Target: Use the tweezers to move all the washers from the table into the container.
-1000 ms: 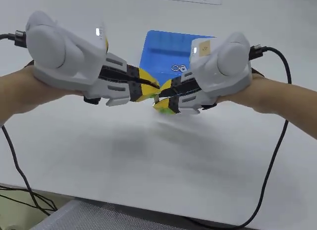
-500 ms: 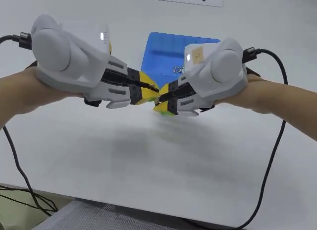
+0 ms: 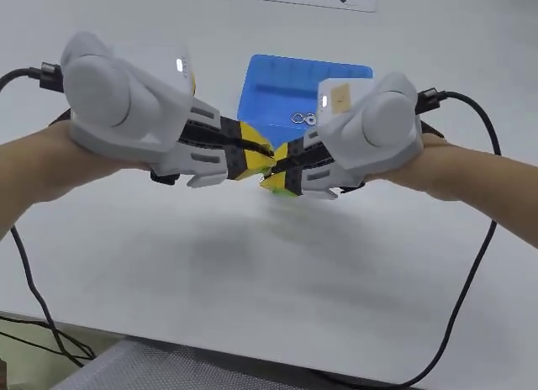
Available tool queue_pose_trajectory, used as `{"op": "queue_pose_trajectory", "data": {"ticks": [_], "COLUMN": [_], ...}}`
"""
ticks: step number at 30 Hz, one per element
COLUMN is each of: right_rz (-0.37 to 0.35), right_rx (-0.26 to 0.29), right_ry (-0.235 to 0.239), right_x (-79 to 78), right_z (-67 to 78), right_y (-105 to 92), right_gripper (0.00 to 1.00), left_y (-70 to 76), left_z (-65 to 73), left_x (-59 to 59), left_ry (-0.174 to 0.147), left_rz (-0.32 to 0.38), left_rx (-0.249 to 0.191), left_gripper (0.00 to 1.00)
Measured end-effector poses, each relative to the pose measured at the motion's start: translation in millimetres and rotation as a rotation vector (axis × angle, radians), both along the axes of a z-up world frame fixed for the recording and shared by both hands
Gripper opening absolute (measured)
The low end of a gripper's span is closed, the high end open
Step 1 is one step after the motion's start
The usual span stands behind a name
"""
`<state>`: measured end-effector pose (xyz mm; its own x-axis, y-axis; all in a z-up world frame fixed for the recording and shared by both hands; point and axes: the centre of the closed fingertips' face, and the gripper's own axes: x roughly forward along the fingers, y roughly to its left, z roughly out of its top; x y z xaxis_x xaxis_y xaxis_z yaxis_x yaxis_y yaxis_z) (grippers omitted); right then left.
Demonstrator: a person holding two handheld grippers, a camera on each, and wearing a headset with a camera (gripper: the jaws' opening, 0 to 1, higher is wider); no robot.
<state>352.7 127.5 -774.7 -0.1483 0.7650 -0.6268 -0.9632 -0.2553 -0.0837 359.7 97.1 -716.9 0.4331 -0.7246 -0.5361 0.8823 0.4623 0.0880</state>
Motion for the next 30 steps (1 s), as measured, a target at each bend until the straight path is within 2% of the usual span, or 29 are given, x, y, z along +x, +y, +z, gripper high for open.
{"op": "queue_pose_trajectory", "data": {"ticks": [4, 6, 12, 14, 17, 18, 21, 22, 24, 27, 28, 30], "right_rz": [-0.001, -0.006, -0.015, -0.017, -0.023, -0.026, -0.047, -0.052, -0.06, -0.072, -0.075, -0.076], "right_rx": [0.003, 0.005, 0.02, 0.022, 0.023, 0.025, 0.037, 0.041, 0.048, 0.064, 0.067, 0.071], "right_ry": [0.005, 0.007, 0.007, 0.007, 0.005, 0.005, 0.014, 0.015, 0.014, 0.017, 0.013, 0.004], "right_x": [-0.5, -0.6, 1.5, 1.9, 2.7, 2.9, 4.2, 4.7, 5.6, 6.0, 6.3, 6.5], "right_z": [0.4, 0.8, 5.7, 7.1, 9.6, 10.6, 16.6, 18.4, 22.0, 30.1, 32.8, 37.1], "right_y": [0.5, 1.6, 4.9, 4.7, 2.1, 1.1, -0.7, -0.7, -0.8, -1.6, -2.5, -5.0], "right_gripper": [0.1, 0.1, 0.1, 0.1, 0.1, 0.1, 0.1, 0.1, 0.1, 0.1, 0.1, 0.1], "left_y": [0.4, -0.2, 2.0, 4.7, 2.7, 2.7, 7.2, 10.4, 14.1, 17.0, 17.9, 20.0], "left_z": [0.7, 1.1, 1.6, 3.8, 13.8, 19.4, 28.4, 33.4, 40.0, 47.0, 47.3, 47.9], "left_x": [1.0, -0.4, -3.1, -2.2, -3.6, -2.9, 0.7, 4.0, 6.9, 6.3, 5.0, 2.2], "left_ry": [0.0, 0.01, -0.005, -0.003, 0.014, 0.003, -0.025, -0.059, -0.086, -0.106, -0.101, -0.105], "left_rz": [0.01, 0.012, 0.029, 0.059, 0.096, 0.112, 0.169, 0.199, 0.243, 0.28, 0.286, 0.296], "left_rx": [-0.005, -0.011, -0.011, -0.034, -0.127, -0.161, -0.205, -0.213, -0.224, -0.257, -0.262, -0.267], "left_gripper": [0.08, 0.12, 0.19, 0.24, 0.25, 0.26, 0.31, 0.32, 0.37, 0.51, 0.55, 0.57]}}
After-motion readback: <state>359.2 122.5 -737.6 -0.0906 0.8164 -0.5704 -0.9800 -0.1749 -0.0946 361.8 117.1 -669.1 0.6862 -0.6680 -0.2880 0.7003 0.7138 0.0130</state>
